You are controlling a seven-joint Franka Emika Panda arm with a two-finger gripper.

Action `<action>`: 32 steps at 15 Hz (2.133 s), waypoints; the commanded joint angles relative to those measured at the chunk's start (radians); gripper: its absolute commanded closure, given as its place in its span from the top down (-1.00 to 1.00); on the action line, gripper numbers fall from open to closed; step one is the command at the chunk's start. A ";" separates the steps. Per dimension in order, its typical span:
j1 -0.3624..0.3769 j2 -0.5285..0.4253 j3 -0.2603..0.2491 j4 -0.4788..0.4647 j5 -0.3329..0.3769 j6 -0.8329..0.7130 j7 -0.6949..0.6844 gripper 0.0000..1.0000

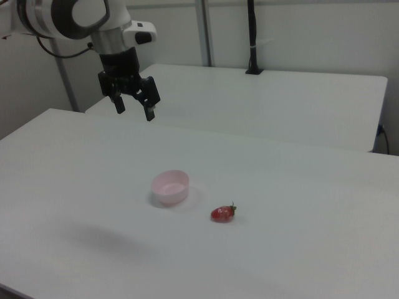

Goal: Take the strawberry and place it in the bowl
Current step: 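Move the open gripper down toward the red strawberry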

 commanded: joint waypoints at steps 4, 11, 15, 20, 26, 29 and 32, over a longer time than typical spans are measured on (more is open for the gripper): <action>0.021 -0.012 -0.014 -0.024 0.005 0.026 -0.022 1.00; 0.011 -0.012 -0.017 -0.024 0.002 0.026 -0.029 1.00; -0.051 -0.007 -0.031 -0.032 -0.049 0.026 -0.182 1.00; -0.173 0.108 -0.049 -0.041 -0.084 0.081 -0.237 1.00; -0.185 0.235 -0.118 -0.096 0.000 0.329 0.353 1.00; -0.182 0.309 -0.118 -0.145 0.011 0.494 0.572 0.94; -0.167 0.376 -0.115 -0.153 0.012 0.580 0.667 0.99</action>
